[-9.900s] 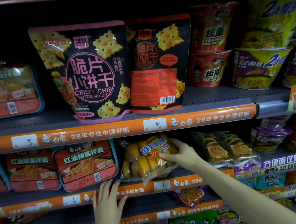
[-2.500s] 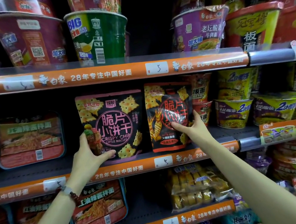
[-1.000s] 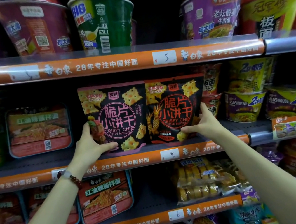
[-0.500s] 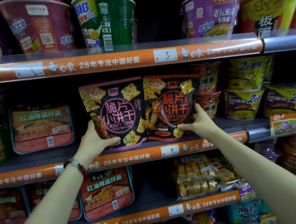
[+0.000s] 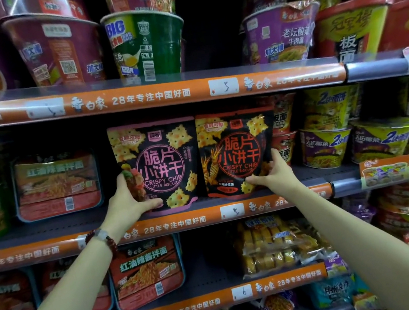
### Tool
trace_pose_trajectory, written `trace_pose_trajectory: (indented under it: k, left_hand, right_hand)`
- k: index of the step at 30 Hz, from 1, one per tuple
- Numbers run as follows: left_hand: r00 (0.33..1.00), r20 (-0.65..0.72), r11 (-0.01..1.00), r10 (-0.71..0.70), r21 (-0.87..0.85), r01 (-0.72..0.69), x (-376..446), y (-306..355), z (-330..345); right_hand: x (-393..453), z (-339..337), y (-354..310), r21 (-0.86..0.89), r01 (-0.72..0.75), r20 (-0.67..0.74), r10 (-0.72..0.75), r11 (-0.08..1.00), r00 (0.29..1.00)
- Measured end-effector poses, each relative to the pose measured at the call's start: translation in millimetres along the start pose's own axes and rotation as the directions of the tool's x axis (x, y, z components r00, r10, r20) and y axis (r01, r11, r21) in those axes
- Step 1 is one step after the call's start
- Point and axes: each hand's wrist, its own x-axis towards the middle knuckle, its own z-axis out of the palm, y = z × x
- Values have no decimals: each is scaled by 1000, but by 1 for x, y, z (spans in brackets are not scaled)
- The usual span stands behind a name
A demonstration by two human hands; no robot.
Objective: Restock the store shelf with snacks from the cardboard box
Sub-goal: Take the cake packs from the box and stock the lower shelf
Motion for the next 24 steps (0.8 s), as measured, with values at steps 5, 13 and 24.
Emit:
trace_pose_trajectory:
  k: [5,13,24]
  left_hand:
    - [1000,-11,1000,-5,-10,5,-2,-1,-1]
    - [996,-89,999,-3,39,6,-10,-3,5]
    - [919,-306,934,247,329,-142,-65,-1,54]
  right_hand:
    - [1,3,-2,-30,-12,-11,12,999,1000]
    - [-13,-4,1,-62,-107,-61,103,992,993]
    - [-46,-22,20,-323,155,-80,-190,933,978]
